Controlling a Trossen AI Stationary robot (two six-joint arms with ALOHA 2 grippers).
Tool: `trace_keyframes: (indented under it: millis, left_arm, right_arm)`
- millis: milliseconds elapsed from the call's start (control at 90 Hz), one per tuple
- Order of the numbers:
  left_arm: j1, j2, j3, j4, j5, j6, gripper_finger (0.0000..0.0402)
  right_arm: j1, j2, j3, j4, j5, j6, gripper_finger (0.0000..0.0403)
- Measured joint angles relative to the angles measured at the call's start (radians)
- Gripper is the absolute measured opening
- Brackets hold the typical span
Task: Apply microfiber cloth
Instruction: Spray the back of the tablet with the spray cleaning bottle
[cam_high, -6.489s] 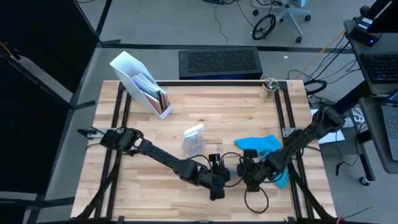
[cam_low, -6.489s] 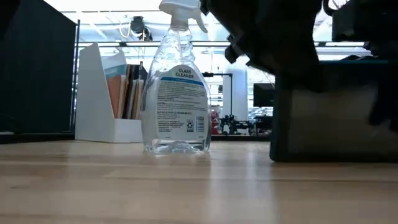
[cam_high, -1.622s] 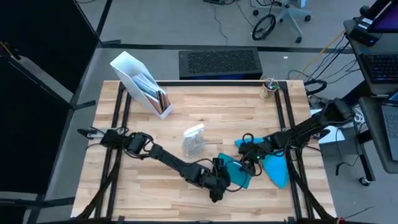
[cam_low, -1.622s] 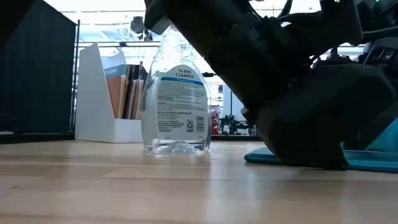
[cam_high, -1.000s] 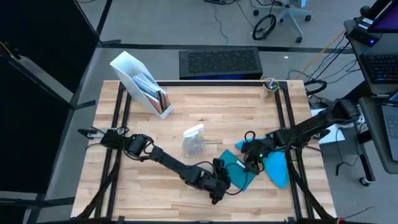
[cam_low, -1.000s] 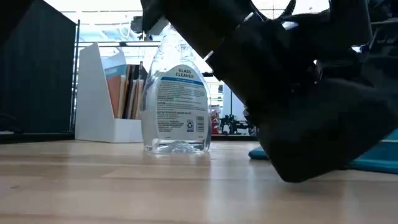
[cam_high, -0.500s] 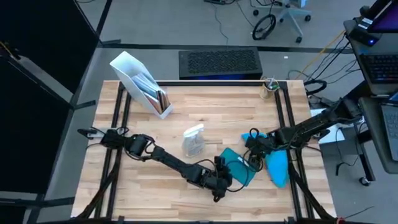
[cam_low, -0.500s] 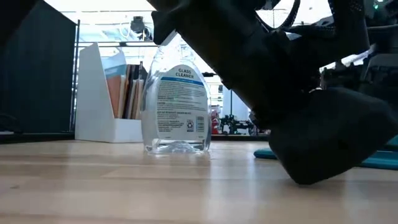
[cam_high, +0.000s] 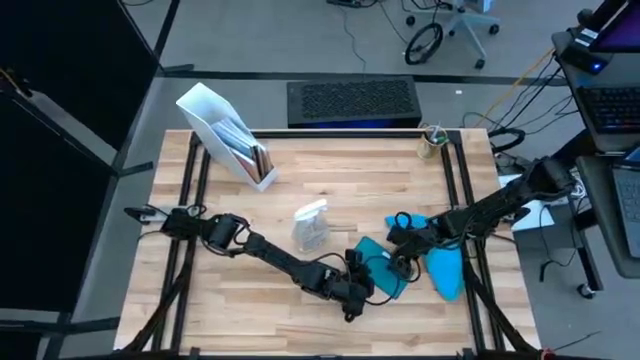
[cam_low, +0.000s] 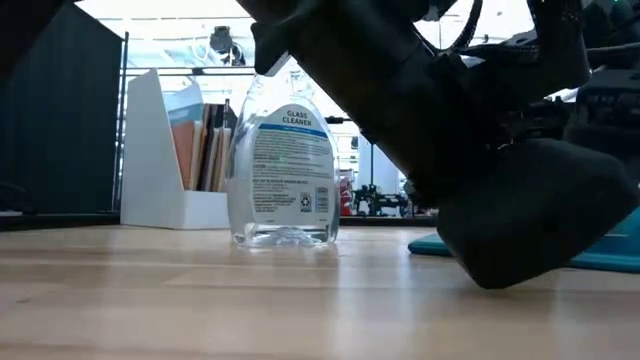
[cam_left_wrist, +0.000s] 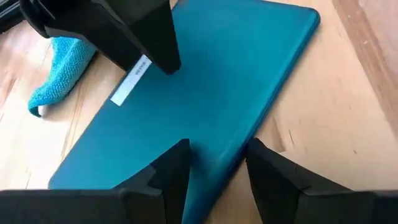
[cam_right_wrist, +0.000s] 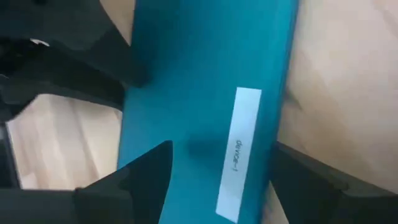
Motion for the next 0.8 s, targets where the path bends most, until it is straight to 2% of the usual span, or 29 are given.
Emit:
trace_keyframes:
  millis: [178,322,489,711,800]
  left_arm:
    - [0.002,0.008,0.001,0.0,-0.003,0.002,0.0139]
    - [0.002,0.009,0.001,0.009,-0.022,0.004,0.0139]
    - [0.006,0.002,0.001,0.019,-0.086,-0.007,0.0138]
    - [-0.01,-0.016,0.012,-0.015,-0.082,-0.004,0.0138]
    - [-0.016,-0.047,0.016,-0.028,-0.069,0.013,0.0138]
  right_arm:
    - [0.001,-0.001,-0.001,0.031,-0.008,-0.017,0.0235]
    - [0.003,0.002,-0.002,0.067,-0.019,-0.041,0.0206]
    - [0.01,0.001,0.006,0.099,-0.059,-0.078,0.0143]
    - [0.006,-0.009,0.003,0.09,-0.067,-0.091,0.0033]
    - [0.004,-0.034,0.002,0.081,-0.061,-0.136,0.0023]
